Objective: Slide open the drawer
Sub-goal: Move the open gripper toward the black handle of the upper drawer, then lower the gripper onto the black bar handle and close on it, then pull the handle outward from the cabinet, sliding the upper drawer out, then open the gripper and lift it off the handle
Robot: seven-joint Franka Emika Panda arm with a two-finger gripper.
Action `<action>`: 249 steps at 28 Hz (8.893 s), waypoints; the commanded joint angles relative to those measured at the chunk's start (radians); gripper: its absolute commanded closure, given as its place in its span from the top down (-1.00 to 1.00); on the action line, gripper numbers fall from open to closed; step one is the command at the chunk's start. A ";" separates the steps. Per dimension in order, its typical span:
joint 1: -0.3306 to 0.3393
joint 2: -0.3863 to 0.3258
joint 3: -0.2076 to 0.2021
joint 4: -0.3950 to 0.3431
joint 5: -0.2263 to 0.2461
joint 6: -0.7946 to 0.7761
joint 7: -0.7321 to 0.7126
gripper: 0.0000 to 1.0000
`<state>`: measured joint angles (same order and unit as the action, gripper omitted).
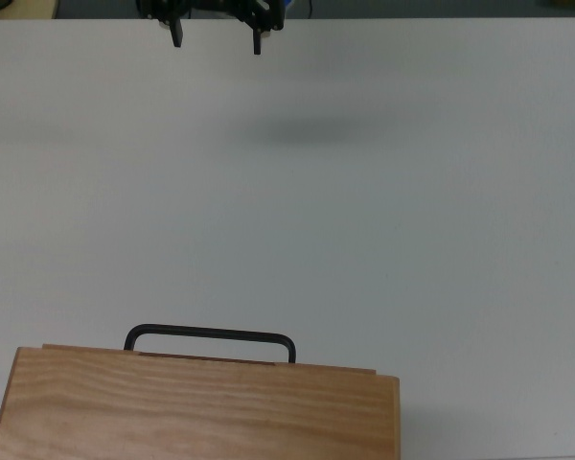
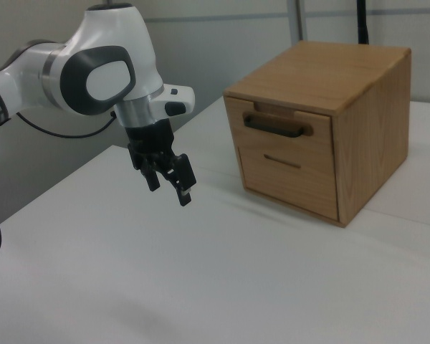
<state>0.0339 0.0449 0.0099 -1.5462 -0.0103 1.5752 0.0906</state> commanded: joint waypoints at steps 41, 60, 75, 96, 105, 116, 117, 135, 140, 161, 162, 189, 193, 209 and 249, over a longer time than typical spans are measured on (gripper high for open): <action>0.003 0.012 -0.008 -0.008 0.020 0.037 1.353 1.00; 0.034 0.124 0.002 -0.068 0.021 0.692 1.663 1.00; 0.026 0.331 0.002 -0.054 0.015 1.267 1.651 1.00; 0.020 0.524 -0.007 0.083 0.007 1.602 1.600 0.59; 0.012 0.526 -0.008 0.083 0.006 1.605 1.577 -1.00; 0.009 0.532 -0.011 0.074 0.006 1.603 1.563 -1.00; 0.009 0.529 -0.011 0.072 0.007 1.602 1.552 -1.00; 0.020 0.411 -0.011 -0.060 0.004 1.496 1.512 -1.00; 0.020 0.380 -0.008 -0.110 0.004 1.494 1.512 -1.00; 0.020 0.211 -0.004 -0.342 0.000 1.491 1.502 -1.00; 0.020 0.207 -0.004 -0.350 0.000 1.491 1.500 -1.00; 0.017 0.101 -0.005 -0.314 -0.002 1.109 1.477 -1.00; 0.017 0.073 -0.005 -0.314 0.000 1.051 1.477 -1.00; 0.017 -0.026 -0.007 -0.314 -0.002 0.775 1.440 -1.00; 0.012 -0.063 -0.008 -0.143 0.009 0.371 1.382 1.00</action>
<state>0.0418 -0.0030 0.0091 -1.7114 -0.0090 2.0111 1.4814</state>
